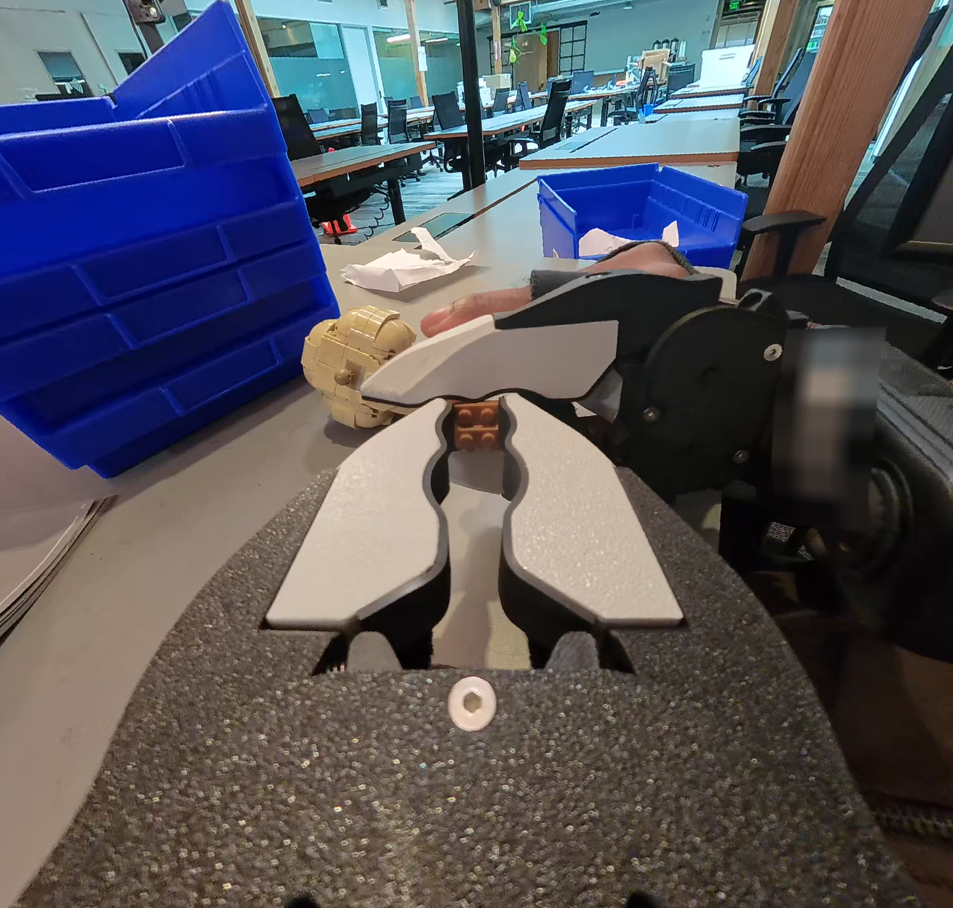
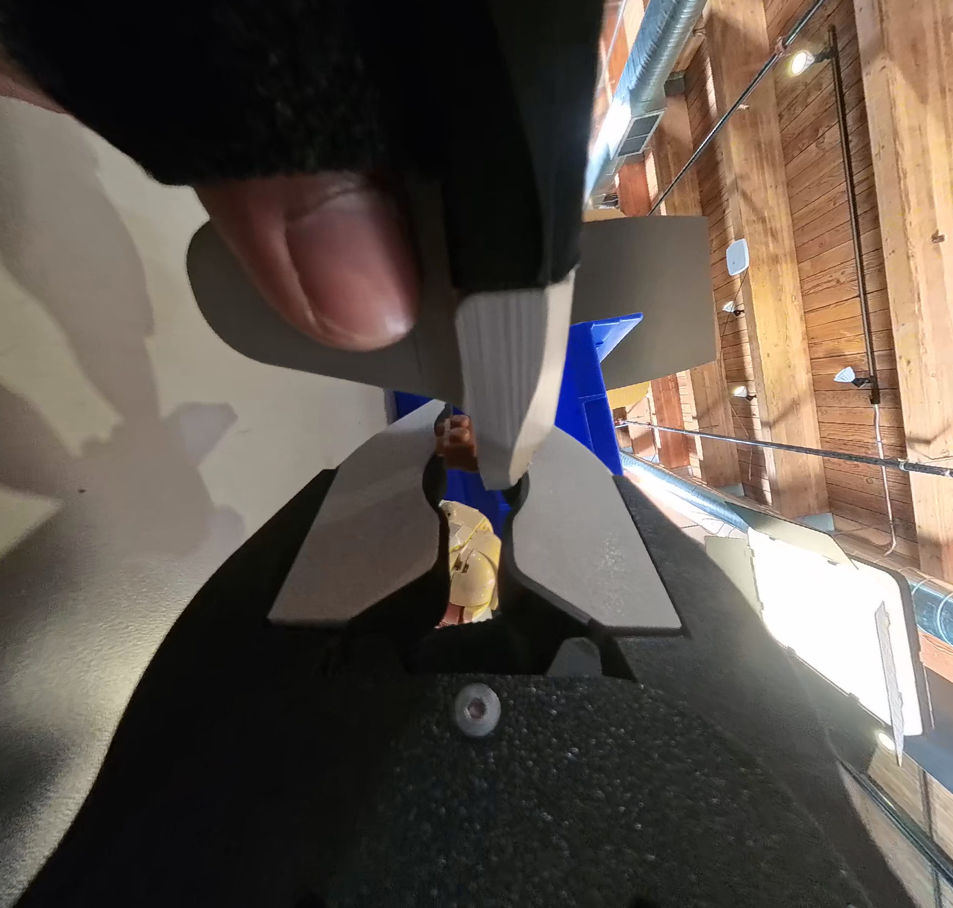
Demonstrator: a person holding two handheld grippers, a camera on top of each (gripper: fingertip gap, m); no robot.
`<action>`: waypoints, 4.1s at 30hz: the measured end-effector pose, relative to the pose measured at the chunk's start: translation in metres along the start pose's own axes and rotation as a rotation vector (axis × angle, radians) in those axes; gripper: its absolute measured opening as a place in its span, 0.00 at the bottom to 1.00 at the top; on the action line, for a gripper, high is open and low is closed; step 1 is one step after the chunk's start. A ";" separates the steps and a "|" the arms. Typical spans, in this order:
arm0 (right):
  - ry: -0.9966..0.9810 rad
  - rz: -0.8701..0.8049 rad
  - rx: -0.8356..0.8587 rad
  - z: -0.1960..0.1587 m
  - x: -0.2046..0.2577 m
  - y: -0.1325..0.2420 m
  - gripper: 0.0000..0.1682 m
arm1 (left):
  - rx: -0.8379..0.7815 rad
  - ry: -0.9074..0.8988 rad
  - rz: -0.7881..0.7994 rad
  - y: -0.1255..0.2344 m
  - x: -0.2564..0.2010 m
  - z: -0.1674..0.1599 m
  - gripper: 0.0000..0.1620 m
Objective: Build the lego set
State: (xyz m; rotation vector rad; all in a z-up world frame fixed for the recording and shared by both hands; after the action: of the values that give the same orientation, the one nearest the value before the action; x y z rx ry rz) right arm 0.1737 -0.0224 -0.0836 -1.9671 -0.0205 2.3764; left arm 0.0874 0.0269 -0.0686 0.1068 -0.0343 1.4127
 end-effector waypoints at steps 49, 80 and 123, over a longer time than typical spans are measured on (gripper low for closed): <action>-0.142 0.035 0.087 -0.026 -0.009 0.004 0.09 | -0.065 0.088 0.013 0.016 0.019 0.003 0.10; -0.330 -0.088 0.192 -0.086 -0.175 -0.103 0.09 | -0.186 0.111 0.008 0.024 0.021 0.011 0.10; -0.983 0.261 0.176 -0.165 -0.063 0.004 0.15 | 0.207 -0.049 0.299 -0.135 0.227 0.151 0.16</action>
State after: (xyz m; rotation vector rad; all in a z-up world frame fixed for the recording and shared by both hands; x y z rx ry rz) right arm 0.3470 -0.0340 -0.0525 -0.6084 0.3994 3.0990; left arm 0.2628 0.2151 0.0937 0.3181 0.0581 1.7105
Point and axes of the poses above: each gripper's, where its closed fingertips meet, y back along the fingers, z out of its top, x = y × z across the jaws, the point moved 9 cm from there along y, back along the fingers, and after that the axes turned 4 degrees about -x, right-handed, at the moved point
